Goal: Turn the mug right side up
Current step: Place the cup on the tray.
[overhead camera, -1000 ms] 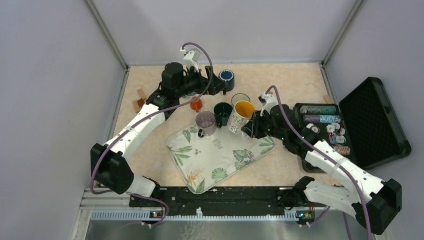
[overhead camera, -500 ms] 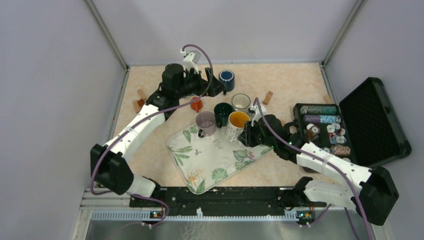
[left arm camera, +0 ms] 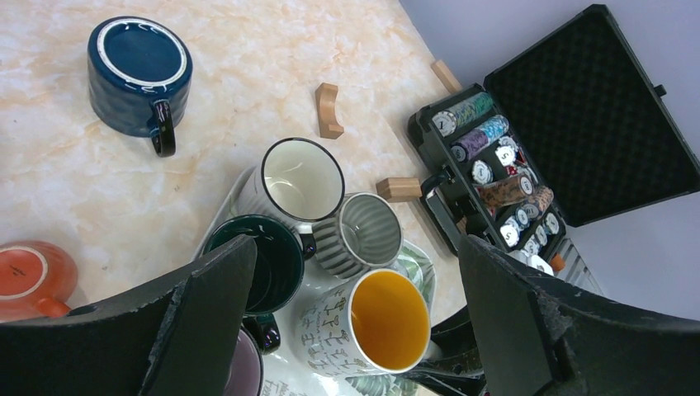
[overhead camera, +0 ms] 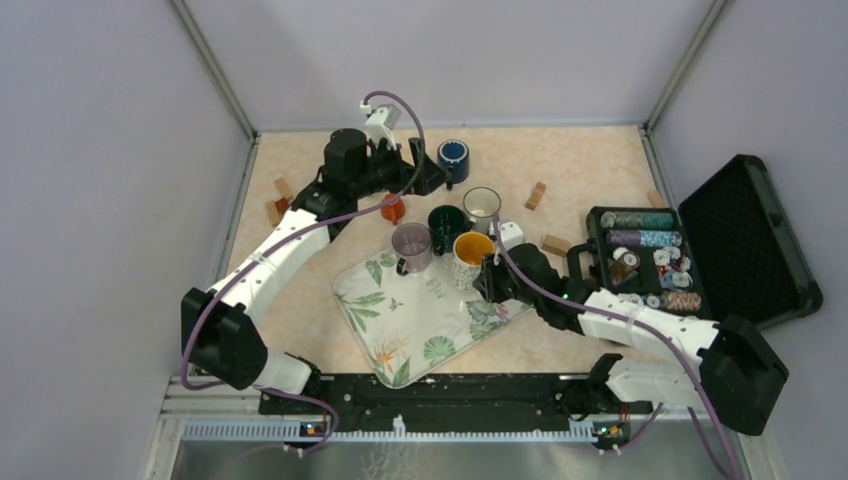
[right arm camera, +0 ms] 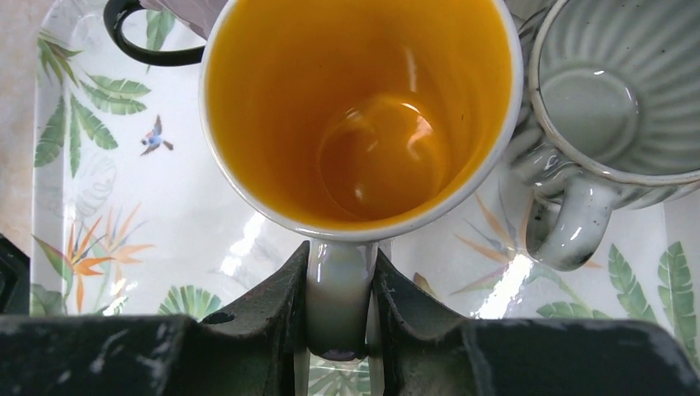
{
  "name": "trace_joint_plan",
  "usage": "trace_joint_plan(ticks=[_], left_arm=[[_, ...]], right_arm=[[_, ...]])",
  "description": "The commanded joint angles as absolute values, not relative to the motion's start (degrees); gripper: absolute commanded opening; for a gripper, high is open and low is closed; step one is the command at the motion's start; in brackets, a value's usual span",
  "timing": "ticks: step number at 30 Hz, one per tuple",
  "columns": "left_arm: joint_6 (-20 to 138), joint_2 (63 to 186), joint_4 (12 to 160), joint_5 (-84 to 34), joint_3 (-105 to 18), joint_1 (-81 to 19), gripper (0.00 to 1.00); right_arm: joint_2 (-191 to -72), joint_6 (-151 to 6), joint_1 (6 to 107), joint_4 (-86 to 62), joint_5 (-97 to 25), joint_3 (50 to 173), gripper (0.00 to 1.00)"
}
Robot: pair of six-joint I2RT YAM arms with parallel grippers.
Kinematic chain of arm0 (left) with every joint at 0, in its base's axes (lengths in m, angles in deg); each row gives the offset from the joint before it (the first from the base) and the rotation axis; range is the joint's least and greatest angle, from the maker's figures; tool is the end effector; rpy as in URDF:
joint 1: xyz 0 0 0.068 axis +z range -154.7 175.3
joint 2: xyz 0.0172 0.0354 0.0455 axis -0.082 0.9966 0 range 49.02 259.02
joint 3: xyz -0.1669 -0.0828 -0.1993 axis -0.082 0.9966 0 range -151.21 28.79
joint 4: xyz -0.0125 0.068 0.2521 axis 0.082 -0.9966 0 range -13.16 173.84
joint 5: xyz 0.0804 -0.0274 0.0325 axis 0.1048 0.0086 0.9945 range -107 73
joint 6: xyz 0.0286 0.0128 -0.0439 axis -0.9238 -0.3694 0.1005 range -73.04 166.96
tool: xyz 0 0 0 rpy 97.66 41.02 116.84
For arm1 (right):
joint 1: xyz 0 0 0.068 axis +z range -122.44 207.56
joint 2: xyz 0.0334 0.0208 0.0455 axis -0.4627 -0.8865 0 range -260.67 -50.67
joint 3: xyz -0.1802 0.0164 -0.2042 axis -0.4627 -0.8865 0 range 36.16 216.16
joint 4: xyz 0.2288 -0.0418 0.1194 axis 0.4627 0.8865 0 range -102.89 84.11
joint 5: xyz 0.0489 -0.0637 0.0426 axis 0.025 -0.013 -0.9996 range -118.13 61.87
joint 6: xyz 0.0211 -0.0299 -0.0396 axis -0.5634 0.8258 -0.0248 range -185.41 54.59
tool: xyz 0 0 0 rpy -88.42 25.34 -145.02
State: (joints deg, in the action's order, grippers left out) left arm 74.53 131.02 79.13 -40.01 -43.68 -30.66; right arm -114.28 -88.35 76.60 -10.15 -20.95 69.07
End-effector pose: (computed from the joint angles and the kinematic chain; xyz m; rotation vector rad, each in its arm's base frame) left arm 0.2981 -0.1606 0.3672 0.2738 1.9026 -1.0101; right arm 0.1575 0.1747 0.2162 -0.4260 2.1680 0.5858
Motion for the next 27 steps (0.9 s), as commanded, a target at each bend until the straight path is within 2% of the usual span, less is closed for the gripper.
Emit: trace_joint_plan(ticks=[1,16,22,27], left_arm=[[73.33,128.93,80.5,-39.44,-43.36,-30.17,0.98],[73.06,129.55,80.37,-40.1,-43.06,-29.44,0.98],[72.9,129.67,80.24,-40.3,-42.98,-29.23,0.98],[72.8,129.64,80.16,-40.47,-42.91,-29.05,0.98]], right_arm=[[-114.17,-86.69,77.48,-22.77,-17.55,69.64,0.0],[-119.14,-86.06,77.61,-24.13,-15.3,69.47,0.0],[-120.52,-85.95,77.64,-24.01,-14.29,69.98,0.15],[-121.39,-85.8,77.63,-24.14,-13.6,70.33,0.22]])
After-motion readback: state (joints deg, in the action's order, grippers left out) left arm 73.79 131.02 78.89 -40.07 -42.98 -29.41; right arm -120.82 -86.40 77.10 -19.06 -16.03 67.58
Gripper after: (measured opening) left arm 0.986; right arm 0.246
